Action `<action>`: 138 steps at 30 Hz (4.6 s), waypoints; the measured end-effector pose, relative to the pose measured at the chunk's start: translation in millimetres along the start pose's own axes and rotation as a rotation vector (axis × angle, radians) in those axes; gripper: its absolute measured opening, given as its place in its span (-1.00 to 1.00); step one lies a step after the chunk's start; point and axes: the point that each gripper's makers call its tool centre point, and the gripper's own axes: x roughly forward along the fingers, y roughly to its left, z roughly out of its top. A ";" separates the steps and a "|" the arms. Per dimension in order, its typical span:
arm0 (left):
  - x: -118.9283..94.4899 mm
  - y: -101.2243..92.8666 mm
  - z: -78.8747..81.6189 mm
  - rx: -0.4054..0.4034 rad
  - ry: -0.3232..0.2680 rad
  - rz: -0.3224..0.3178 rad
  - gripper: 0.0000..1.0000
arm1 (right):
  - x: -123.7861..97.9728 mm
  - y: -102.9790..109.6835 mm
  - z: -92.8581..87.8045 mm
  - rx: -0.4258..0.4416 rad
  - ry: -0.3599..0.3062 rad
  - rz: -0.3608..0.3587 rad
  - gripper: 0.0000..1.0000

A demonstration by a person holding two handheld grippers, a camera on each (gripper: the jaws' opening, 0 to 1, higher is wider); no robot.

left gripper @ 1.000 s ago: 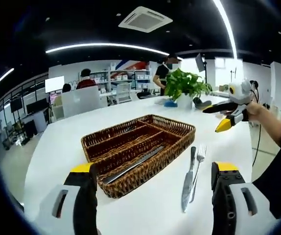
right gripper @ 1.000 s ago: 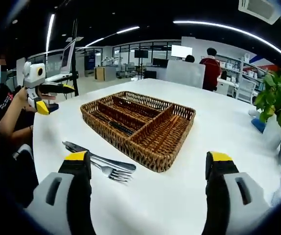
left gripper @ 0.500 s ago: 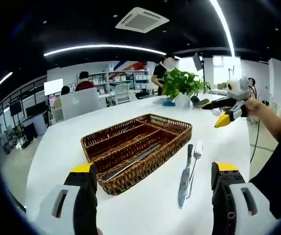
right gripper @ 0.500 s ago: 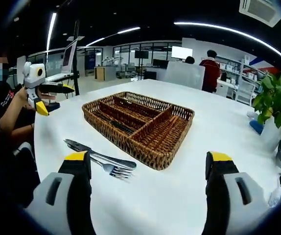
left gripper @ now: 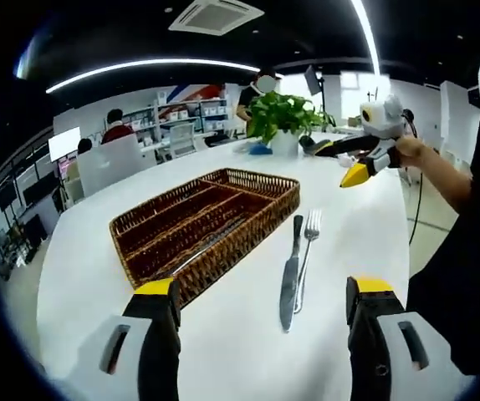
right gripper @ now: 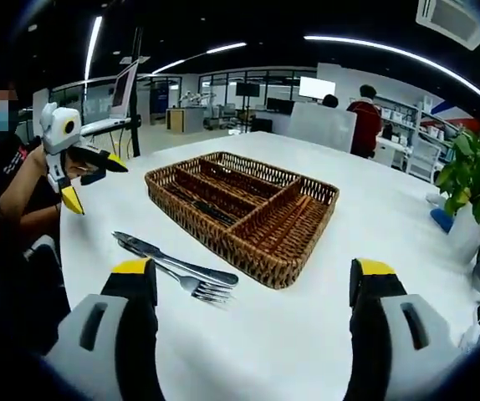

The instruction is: Arrange the knives, forks, and spoons in their matching storage slots by inserting each utensil handle-first until every utensil is classified and aligned in the correct compartment

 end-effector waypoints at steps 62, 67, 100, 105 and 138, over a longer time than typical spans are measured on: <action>37.8 -14.7 -55.5 0.019 0.407 -0.176 -0.83 | 33.6 66.1 -11.9 -0.231 0.062 0.337 0.27; 37.1 -13.8 -53.7 0.027 0.407 -0.172 -0.83 | 45.1 83.1 -23.7 -0.309 0.095 0.453 0.10; 33.2 -10.1 -40.6 0.095 0.444 -0.180 -0.83 | 94.8 113.8 -29.4 -0.560 0.109 0.732 -0.63; 33.4 -5.9 -35.7 0.113 0.448 -0.183 -0.83 | 99.9 119.7 -33.2 -0.625 0.096 0.776 -0.73; 23.3 18.7 -10.7 0.083 0.248 -0.087 -0.53 | 93.5 118.7 -21.3 -0.678 0.070 0.760 -0.90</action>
